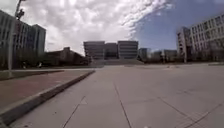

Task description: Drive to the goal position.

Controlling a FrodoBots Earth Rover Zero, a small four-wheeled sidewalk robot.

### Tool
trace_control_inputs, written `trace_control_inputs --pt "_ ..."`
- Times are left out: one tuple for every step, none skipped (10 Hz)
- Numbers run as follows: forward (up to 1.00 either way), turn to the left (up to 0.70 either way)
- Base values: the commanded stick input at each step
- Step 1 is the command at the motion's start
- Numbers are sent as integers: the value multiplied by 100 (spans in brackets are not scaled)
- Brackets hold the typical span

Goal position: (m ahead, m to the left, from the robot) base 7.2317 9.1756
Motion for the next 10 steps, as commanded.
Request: trace_control_inputs --pt "70 0" --pt "70 -10" --pt "70 -14" --pt "70 -14" --pt "70 -14" --pt "70 -14" --pt "70 -14" --pt "70 -14" --pt "70 -14" --pt "70 -8"
